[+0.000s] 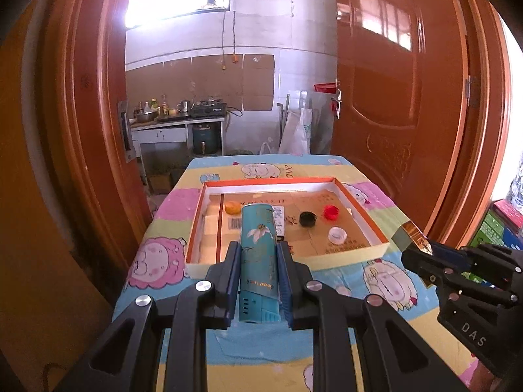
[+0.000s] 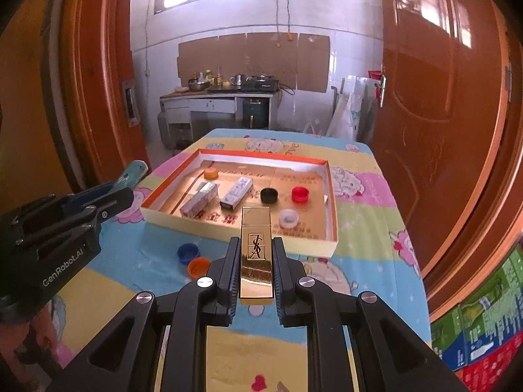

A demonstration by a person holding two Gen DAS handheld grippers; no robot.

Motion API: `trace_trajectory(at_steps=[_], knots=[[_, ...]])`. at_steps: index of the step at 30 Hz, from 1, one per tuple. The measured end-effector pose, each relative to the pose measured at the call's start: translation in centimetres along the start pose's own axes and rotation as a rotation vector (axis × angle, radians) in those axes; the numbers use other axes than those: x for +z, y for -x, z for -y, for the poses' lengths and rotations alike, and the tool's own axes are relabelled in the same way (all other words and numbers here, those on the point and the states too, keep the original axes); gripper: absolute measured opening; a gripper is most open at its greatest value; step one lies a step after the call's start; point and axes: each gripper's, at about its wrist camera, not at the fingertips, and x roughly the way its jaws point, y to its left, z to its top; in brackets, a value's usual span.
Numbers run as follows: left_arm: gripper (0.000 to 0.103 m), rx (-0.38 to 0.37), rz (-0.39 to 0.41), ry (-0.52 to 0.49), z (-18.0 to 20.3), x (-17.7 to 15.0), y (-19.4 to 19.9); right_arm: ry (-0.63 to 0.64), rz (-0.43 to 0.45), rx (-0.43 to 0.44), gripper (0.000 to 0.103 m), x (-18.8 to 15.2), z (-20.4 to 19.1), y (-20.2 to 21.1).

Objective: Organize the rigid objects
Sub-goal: 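Carry the gold box and teal tube into the tray and release both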

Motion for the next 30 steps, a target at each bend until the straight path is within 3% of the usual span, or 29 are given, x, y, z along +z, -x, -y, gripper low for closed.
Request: trace_trajectory(at_steps=[16, 30], knots=[[0.023, 0.013, -0.009, -0.019, -1.7, 5.1, -5.2, 0.041, -0.004, -0.015, 0.018, 4.6, 3.0, -4.0], [0.023, -0.059, -0.172, 0.022, -3.0, 9.9, -15.6, -0.017, -0.084, 0.050, 0.018, 11.4, 5.6, -12.5]])
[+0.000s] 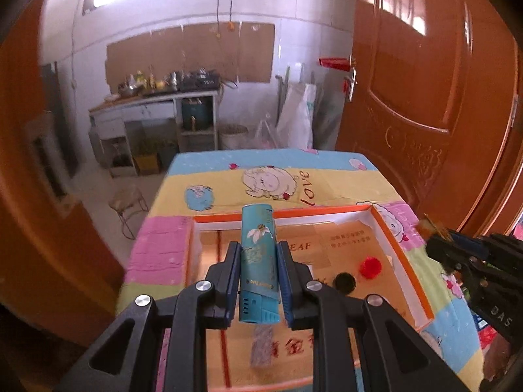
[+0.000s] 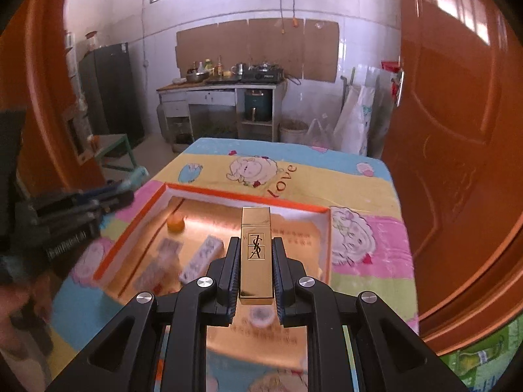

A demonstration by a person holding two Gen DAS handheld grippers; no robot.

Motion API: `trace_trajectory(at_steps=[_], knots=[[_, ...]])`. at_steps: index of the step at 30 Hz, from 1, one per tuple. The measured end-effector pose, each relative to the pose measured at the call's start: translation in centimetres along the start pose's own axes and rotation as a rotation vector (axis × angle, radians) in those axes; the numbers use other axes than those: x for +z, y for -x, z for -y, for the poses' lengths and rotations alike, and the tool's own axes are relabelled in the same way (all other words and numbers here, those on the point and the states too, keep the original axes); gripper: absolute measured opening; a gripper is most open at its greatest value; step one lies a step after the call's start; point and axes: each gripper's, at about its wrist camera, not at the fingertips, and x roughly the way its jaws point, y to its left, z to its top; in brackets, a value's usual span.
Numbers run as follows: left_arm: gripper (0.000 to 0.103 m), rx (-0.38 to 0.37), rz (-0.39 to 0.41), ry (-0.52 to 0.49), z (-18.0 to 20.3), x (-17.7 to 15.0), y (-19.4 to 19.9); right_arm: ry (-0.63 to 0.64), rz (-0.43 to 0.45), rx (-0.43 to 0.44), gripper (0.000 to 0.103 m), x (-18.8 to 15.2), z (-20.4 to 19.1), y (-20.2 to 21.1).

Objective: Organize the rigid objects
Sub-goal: 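Carry the gold box and teal tube into the tray and release both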

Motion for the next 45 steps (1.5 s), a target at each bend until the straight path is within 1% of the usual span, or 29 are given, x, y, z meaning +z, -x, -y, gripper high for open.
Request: trace_trajectory(at_steps=[2, 6, 8, 10, 12, 14, 17, 20, 23, 27, 30, 38, 45], knots=[[0.023, -0.021, -0.029, 0.011, 0.1, 0.5, -1.5, -0.033, -0.027, 0.022, 0.018, 1.3, 0.5, -2.0], [0.023, -0.034, -0.079, 0.013, 0.6, 0.9, -4.5, -0.076, -0.073, 0.006, 0.018, 2.5, 1.3, -5.9], [0.022, -0.041, -0.105, 0.015, 0.7, 0.7, -5.8, -0.094, -0.115, -0.003, 0.018, 2.5, 1.9, -8.5], [0.023, -0.049, -0.141, 0.011, 0.9, 0.5, -7.3, -0.109, -0.146, -0.013, 0.018, 2.2, 2.5, -10.2], [0.023, -0.050, -0.167, 0.006, 1.0, 0.5, -8.4, -0.132, -0.185, 0.000, 0.018, 1.7, 3.2, -12.1], [0.023, -0.058, -0.189, 0.001, 1.0, 0.5, -9.5, -0.119, -0.213, 0.018, 0.018, 1.3, 3.4, -13.1], [0.023, -0.076, -0.220, 0.019, 0.7, 0.6, -11.0, -0.099, -0.218, -0.001, 0.018, 1.6, 3.6, -13.9], [0.023, -0.054, -0.233, 0.031, 0.4, 0.6, -12.1, -0.106, -0.221, -0.014, 0.018, 1.8, 3.8, -14.3], [0.023, -0.054, -0.249, 0.038, 0.3, 0.5, -12.9, -0.108, -0.236, -0.018, 0.018, 1.7, 4.0, -14.9], [0.023, -0.055, -0.264, 0.023, 0.9, 0.2, -13.7, -0.104, -0.260, -0.015, 0.018, 1.2, 4.0, -15.6], [0.022, -0.035, -0.272, 0.015, 0.9, -0.1, -14.2, -0.106, -0.267, -0.013, 0.018, 1.1, 4.0, -16.0], [0.023, -0.034, -0.275, 0.015, 0.9, -0.3, -14.7, -0.115, -0.280, -0.008, 0.018, 0.9, 4.2, -16.7], [0.023, -0.060, -0.279, 0.058, 0.2, -0.3, -14.9, -0.115, -0.284, -0.001, 0.018, 0.6, 4.0, -17.3]])
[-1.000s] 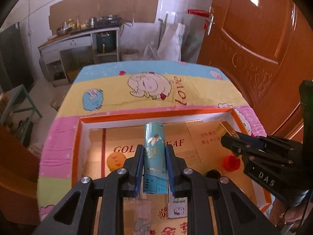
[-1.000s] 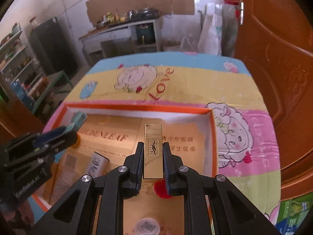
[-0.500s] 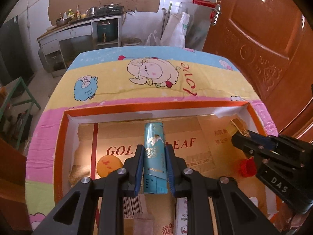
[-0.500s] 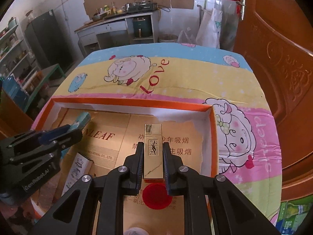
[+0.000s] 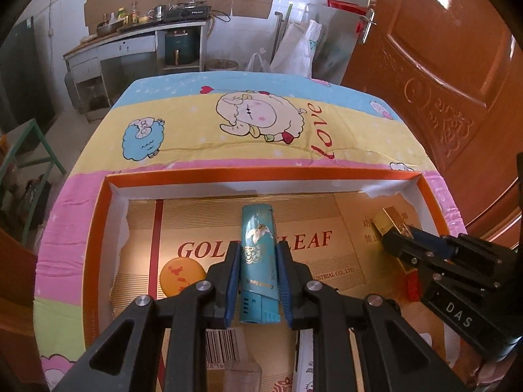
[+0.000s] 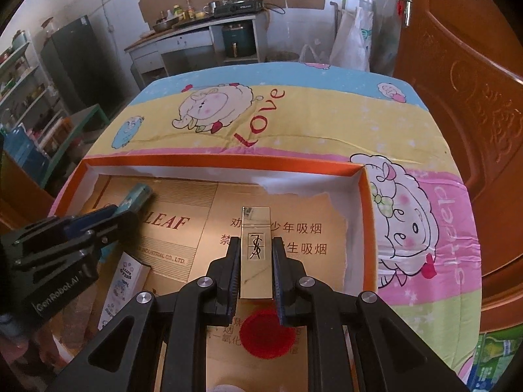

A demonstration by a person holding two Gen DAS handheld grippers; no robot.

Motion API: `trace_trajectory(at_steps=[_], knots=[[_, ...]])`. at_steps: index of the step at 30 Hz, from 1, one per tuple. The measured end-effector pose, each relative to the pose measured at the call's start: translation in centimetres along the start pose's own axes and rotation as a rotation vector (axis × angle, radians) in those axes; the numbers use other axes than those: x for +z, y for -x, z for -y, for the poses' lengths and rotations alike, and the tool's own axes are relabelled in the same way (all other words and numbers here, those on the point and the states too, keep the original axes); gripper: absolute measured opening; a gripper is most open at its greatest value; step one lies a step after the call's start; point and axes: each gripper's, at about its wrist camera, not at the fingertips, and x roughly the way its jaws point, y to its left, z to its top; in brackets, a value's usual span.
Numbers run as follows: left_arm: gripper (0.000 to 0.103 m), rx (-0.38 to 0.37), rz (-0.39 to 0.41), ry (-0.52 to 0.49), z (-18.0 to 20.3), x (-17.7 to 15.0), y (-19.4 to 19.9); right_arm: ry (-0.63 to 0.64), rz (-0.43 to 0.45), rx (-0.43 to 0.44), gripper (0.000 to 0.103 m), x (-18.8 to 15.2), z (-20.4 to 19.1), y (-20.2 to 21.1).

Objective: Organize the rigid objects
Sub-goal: 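Carry the gold box and teal tube into the tray and release both, then move both open tools back from the tray toward the blue and orange caps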

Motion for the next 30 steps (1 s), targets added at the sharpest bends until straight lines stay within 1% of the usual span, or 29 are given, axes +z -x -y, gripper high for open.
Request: trace_trajectory(at_steps=[3, 8, 10, 11, 16, 17, 18, 20, 22, 25, 30], knots=[[0.023, -0.001, -0.001, 0.001, -0.1, 0.0, 0.0, -0.002, 0.000, 0.000, 0.018, 0.0, 0.0, 0.0], [0.023, -0.035, -0.003, 0.027, -0.6, 0.2, -0.1, -0.003, -0.001, -0.010, 0.019, 0.0, 0.2, -0.2], [0.023, -0.043, 0.001, 0.041, -0.8, 0.2, 0.0, -0.004, 0.003, -0.010, 0.022, 0.0, 0.0, -0.1], [0.023, -0.040, 0.003, 0.043, -0.8, 0.2, 0.0, -0.009, 0.005, -0.010, 0.026, 0.1, 0.1, -0.1], [0.024, -0.033, 0.026, 0.039, -0.7, 0.1, 0.6, -0.025, 0.012, -0.011, 0.028, 0.1, 0.4, 0.3], [0.024, -0.036, 0.026, 0.040, -0.7, 0.1, 0.7, -0.023, 0.015, -0.015, 0.034, 0.0, 0.4, 0.4], [0.024, -0.040, 0.026, 0.040, -0.7, 0.1, 0.8, -0.023, 0.016, -0.023, 0.047, 0.0, 0.4, 0.5], [0.024, -0.048, 0.031, 0.041, -0.5, 0.1, 1.0, -0.024, 0.036, -0.051, 0.060, 0.1, 0.5, 1.0], [0.024, -0.064, 0.049, 0.039, -0.2, 0.1, 1.7, -0.029, 0.050, -0.045, 0.060, 0.1, 0.7, 1.5], [0.024, -0.088, 0.087, 0.034, 0.2, 0.2, 3.1, -0.055, 0.073, -0.003, 0.060, 0.2, 1.0, 2.7], [0.024, -0.085, 0.159, 0.021, 1.1, 0.0, 6.0, -0.071, 0.121, 0.021, 0.060, 0.2, 0.8, 4.7]])
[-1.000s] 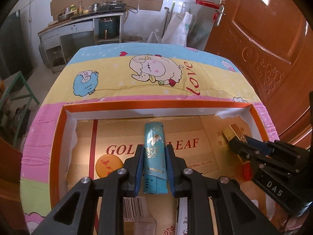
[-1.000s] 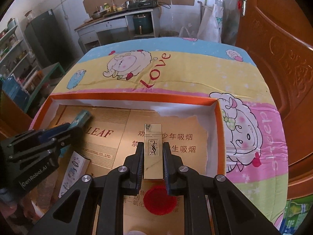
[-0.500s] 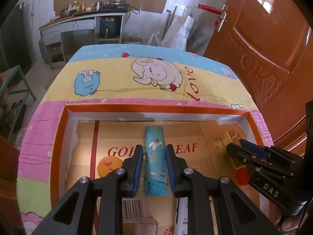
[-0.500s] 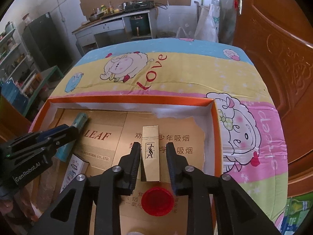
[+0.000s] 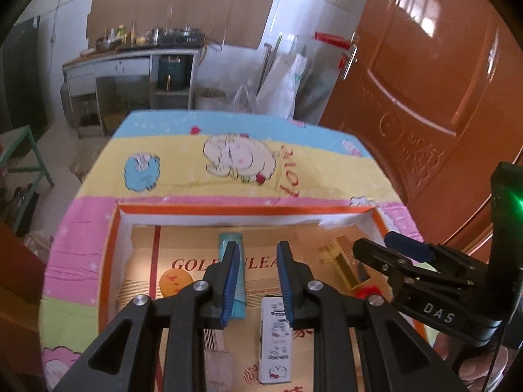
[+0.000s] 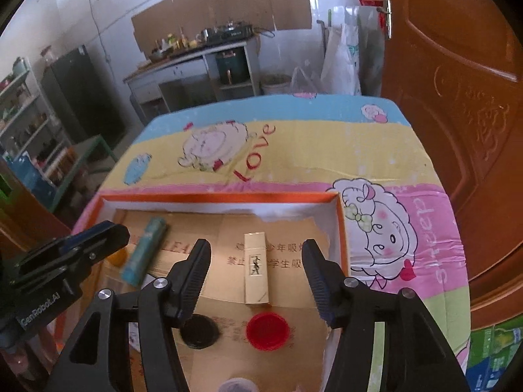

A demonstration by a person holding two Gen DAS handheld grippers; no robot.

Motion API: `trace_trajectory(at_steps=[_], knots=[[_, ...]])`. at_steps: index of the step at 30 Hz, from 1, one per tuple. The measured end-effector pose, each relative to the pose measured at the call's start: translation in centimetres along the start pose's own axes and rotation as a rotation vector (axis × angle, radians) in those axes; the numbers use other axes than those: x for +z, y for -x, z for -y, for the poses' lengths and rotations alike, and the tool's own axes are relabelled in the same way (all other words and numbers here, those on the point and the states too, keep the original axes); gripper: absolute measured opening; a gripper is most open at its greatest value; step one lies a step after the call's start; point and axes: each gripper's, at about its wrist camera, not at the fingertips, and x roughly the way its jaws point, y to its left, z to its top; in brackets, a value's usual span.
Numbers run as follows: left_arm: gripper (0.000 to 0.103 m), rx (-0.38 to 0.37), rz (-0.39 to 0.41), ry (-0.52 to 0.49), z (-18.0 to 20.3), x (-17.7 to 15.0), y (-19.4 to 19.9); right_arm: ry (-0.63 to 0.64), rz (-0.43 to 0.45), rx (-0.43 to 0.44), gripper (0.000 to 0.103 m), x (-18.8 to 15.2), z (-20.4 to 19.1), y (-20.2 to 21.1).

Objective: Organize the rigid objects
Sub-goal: 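Move both open tools back from the tray toward the blue and orange caps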

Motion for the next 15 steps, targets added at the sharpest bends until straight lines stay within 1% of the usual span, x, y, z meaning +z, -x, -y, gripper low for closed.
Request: trace_trajectory(at_steps=[5, 7, 12, 15], knots=[[0.024, -0.013, 0.067, -0.024, 0.7, -0.2, 3.0, 0.019, 0.036, -0.012, 0.060, -0.2, -1.0, 1.8], [0.024, -0.002, 0.103, -0.026, 0.7, -0.6, 4.4, 0.031, 0.056, -0.020, 0.060, -0.4, -1.5, 2.6], [0.024, 0.068, 0.180, -0.045, 0.6, -1.5, 7.6, 0.052, 0.082, -0.015, 0.060, -1.0, -2.6, 4.6], [0.024, 0.090, 0.206, -0.038, 0.4, -2.2, 9.2, 0.056, 0.088, -0.016, 0.060, -1.6, -3.2, 5.8]])
